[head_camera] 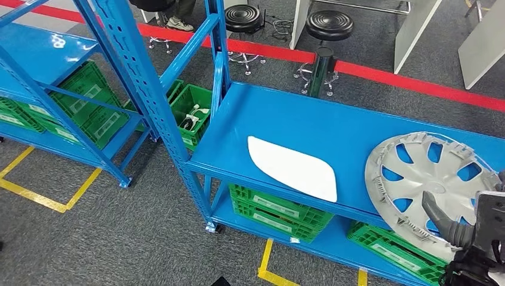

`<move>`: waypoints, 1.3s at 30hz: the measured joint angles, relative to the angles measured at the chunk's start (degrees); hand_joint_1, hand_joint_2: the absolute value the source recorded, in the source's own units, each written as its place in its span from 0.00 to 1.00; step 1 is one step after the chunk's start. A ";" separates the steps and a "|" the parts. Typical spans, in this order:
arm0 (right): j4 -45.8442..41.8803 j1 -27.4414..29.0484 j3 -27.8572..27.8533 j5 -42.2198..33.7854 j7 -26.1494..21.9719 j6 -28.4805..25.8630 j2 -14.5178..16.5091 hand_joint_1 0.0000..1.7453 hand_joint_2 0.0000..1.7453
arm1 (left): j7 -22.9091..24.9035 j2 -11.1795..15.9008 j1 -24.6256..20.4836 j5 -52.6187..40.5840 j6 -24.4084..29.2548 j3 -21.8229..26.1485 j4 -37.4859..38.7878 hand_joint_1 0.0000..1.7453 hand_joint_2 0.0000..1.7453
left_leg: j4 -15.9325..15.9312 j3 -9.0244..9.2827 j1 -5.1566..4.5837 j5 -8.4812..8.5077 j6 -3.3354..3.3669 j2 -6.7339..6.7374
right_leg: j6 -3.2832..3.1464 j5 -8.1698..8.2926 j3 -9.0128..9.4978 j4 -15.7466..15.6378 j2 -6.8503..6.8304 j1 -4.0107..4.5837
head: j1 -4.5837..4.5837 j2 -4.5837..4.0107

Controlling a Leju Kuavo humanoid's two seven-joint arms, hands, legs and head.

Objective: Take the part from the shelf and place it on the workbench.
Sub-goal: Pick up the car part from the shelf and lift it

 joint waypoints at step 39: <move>-4.68 -0.96 6.50 18.48 12.58 18.15 -5.94 0.00 1.00 | 2.37 -0.31 -0.07 -1.01 1.03 -0.02 0.13 0.00 0.00 | -0.85 1.48 0.75 0.32 -0.36 0.16 | 2.62 -0.33 0.92 -0.66 0.31 -1.75 | 0.36 0.00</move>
